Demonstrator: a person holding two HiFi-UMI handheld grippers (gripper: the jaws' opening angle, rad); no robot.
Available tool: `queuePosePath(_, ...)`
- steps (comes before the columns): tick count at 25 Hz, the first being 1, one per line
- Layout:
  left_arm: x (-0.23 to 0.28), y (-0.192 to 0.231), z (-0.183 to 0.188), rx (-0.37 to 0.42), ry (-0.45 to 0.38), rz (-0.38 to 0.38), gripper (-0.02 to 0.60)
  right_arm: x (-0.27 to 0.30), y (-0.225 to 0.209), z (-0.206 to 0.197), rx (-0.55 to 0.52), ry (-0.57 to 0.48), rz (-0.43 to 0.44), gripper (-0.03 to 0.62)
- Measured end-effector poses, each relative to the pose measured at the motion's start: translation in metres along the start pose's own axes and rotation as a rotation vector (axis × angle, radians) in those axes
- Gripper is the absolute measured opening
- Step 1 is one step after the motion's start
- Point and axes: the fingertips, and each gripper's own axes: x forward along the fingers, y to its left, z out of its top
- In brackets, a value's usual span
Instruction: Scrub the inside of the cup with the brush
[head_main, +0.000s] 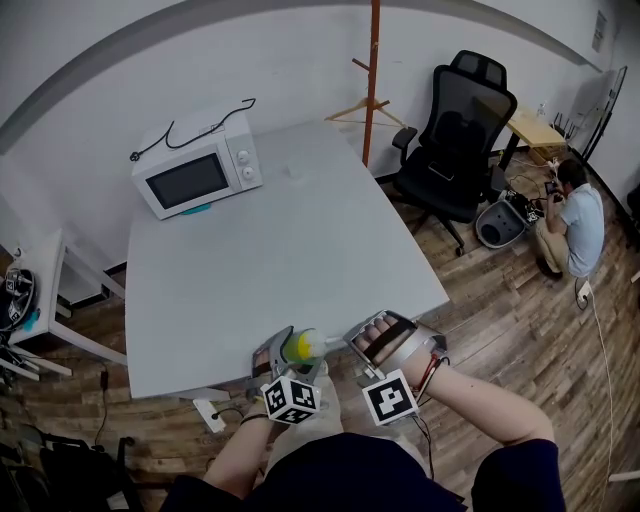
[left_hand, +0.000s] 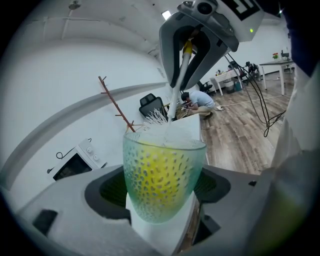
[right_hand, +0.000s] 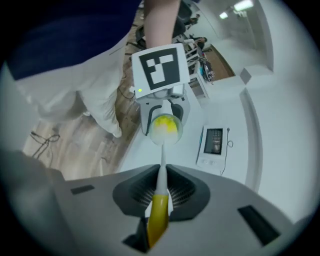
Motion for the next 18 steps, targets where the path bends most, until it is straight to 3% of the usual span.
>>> queuePosePath(5, -0.001, -0.002, 0.001, -0.007, 0.003, -0.024, 0.387, -0.003, -0.007, -0.007, -0.445, 0.067, -0.132, 0.051)
queuePosePath(8, 0.000, -0.003, -0.003, -0.004, 0.003, -0.032, 0.387, -0.003, -0.011, -0.004, -0.593, 0.052, -0.199, 0.051)
queuePosePath(14, -0.002, -0.004, -0.008, -0.008, 0.011, -0.023, 0.387, -0.001, -0.011, -0.001, -0.570, 0.025, -0.186, 0.051)
queuePosePath(18, -0.004, -0.003, -0.011, -0.008, 0.014, -0.009, 0.387, 0.000, -0.009, -0.001, -0.450, 0.022, -0.135, 0.051)
